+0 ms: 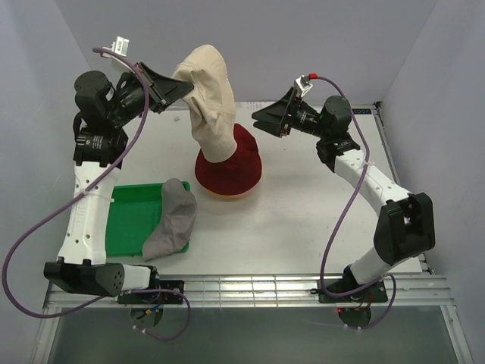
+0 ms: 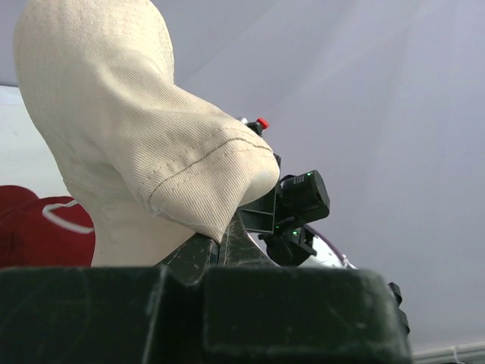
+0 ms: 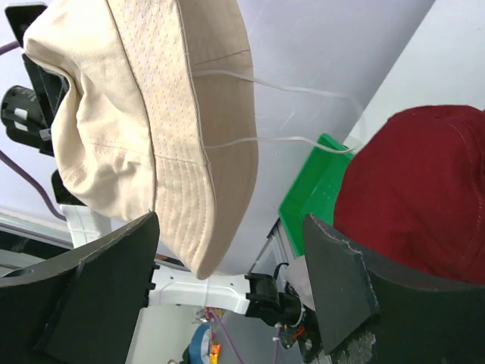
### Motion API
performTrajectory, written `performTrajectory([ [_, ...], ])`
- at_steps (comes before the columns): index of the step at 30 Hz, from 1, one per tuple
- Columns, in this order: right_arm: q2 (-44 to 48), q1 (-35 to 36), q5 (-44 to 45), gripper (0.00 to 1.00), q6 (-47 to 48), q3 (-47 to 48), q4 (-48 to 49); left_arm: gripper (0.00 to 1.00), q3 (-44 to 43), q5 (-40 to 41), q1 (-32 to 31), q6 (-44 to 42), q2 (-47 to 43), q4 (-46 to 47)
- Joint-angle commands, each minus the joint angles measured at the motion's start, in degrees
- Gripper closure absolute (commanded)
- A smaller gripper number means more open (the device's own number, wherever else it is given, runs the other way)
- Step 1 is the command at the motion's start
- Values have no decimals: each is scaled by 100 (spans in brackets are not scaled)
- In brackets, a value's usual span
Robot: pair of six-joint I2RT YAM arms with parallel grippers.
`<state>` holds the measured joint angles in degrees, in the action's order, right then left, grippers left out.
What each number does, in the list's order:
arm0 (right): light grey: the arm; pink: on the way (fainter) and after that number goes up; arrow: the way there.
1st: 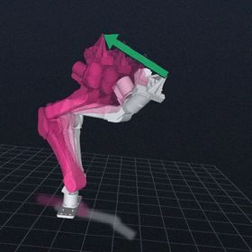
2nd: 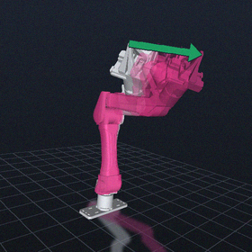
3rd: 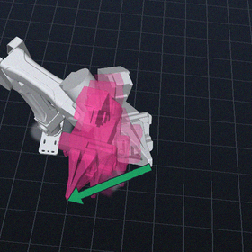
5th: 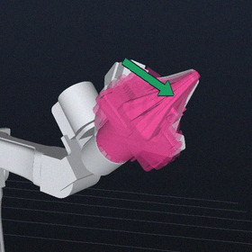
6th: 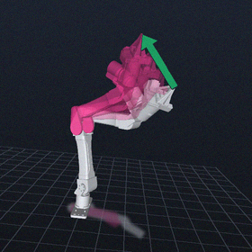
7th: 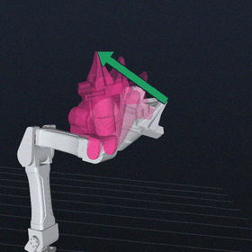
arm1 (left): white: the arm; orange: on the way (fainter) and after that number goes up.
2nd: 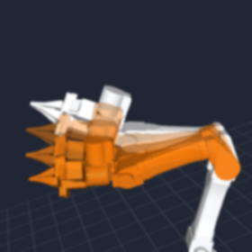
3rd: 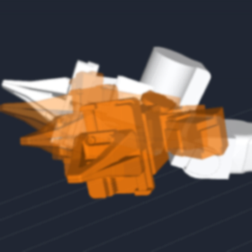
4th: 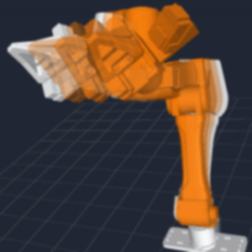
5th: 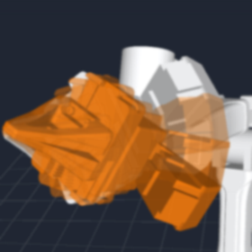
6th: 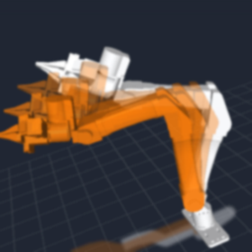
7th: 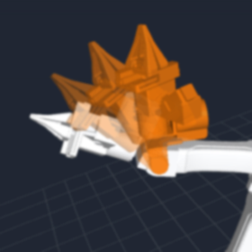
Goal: Stack the hats
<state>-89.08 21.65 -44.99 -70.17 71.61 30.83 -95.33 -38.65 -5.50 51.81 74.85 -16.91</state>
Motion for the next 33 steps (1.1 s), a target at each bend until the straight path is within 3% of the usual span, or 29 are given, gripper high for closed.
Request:
performTrajectory([
  [1, -197, 137, 157, 18, -541, 353, 995, 100, -328, -406, -57, 408, 29, 706],
  [10, -795, 427, 439, 21, -603, 1064, 1074, 100, -320, -520, -127, 540, 161, 777],
  [19, -1050, 630, 509, 35, -621, 1460, 996, 100, -267, -520, -136, 356, 179, 566],
  [22, -1103, 683, 491, 41, -612, 1601, 899, 100, -188, -520, -136, 303, 179, 495],
  [25, -1059, 700, 527, 53, -550, 1619, 776, 100, -170, -381, -136, 163, 170, 207],
  [29, -1006, 718, 527, 68, -287, 1733, 320, 100, -748, 339, -136, -635, 310, -1223],
  [33, -962, 727, 465, 78, -15, 1795, -145, 100, -952, 718, -136, -1058, 355, -1911],
])
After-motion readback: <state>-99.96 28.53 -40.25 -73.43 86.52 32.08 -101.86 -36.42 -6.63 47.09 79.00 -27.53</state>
